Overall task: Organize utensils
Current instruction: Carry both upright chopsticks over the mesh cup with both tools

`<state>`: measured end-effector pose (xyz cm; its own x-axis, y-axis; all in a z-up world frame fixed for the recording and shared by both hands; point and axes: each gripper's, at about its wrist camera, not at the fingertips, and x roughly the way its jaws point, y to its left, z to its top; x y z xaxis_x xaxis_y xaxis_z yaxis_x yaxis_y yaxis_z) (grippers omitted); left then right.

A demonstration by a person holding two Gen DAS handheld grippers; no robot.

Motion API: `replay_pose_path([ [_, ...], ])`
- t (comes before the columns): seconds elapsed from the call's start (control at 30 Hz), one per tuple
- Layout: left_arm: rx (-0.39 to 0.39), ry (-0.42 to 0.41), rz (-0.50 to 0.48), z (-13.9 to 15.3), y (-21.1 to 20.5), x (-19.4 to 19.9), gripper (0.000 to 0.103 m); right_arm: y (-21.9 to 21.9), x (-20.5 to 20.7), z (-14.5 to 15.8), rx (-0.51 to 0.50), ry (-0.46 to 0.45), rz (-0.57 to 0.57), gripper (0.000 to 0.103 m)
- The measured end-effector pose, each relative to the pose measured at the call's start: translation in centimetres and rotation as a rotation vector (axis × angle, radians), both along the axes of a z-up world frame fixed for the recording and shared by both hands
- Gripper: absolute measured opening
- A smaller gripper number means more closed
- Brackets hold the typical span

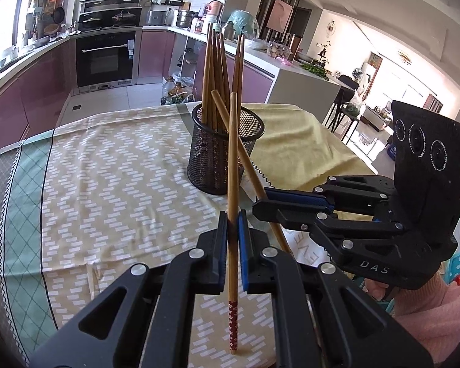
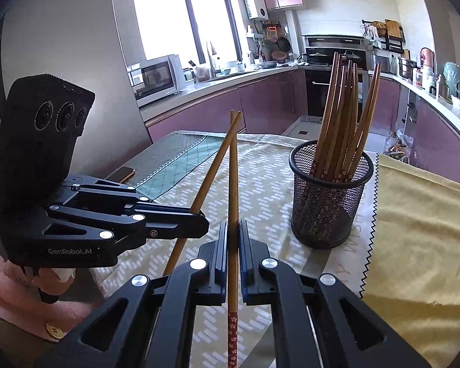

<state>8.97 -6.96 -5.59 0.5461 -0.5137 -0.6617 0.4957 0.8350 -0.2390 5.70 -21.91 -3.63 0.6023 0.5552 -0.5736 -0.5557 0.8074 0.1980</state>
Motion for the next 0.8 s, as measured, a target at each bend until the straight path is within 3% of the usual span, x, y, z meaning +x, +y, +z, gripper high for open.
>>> replay_pose_path([
  [0.8, -0.046, -0.096, 0.053, 3.5, 0.9, 0.2, 0.007, -3.7, 0.6, 3.5, 0.09, -0.086, -0.122, 0.006],
])
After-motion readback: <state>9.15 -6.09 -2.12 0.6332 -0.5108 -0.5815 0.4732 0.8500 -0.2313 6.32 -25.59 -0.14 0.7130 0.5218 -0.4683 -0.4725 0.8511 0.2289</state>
